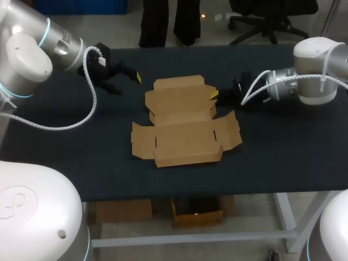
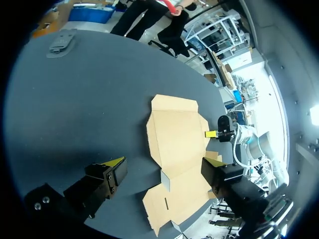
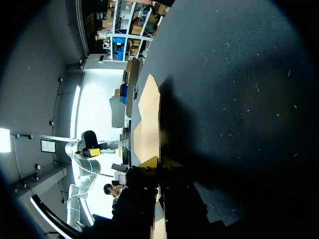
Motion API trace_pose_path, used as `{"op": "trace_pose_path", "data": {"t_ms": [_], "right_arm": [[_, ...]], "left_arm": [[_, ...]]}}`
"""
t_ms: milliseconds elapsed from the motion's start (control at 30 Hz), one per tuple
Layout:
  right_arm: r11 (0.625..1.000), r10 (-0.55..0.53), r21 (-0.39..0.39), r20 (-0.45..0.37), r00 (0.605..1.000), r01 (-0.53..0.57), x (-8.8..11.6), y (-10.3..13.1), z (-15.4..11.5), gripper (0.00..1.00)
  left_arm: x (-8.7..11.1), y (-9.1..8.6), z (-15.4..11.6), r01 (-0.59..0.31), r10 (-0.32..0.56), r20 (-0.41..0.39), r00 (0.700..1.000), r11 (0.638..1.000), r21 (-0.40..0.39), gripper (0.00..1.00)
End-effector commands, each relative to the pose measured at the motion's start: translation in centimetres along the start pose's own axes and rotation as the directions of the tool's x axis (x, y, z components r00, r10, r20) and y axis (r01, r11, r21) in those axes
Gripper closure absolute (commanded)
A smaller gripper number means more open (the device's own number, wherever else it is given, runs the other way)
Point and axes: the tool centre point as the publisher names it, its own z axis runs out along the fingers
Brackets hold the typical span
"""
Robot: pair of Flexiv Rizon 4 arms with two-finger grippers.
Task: Assemble the packaging by folding the flat box into shape, placing the metal phone stand inside, and closing the box properly
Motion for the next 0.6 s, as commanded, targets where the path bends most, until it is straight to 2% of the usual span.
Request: {"op": "trace_pose_path", "data": {"t_ms": [33,467,600], "right_arm": [[0.999,-0.037,-0.024,-0.021,0.999,0.037,0.4,-0.1,0.0,1.00],[0.971,-0.226,-0.101,-0.104,0.969,0.216,4.2,0.6,-1.5,1.00],[0.966,-0.245,-0.108,-0.110,0.963,0.233,4.7,0.5,-1.6,1.00]], "left_arm": [[-0.2,-0.2,0.3,-0.011,0.011,-0.015,1.000,1.000,-0.002,0.00],[-0.2,-0.7,0.3,-0.084,0.090,-0.092,0.992,0.994,0.064,0.00],[-0.2,-0.7,0.3,-0.084,0.090,-0.092,0.992,0.994,0.064,0.00]]}}
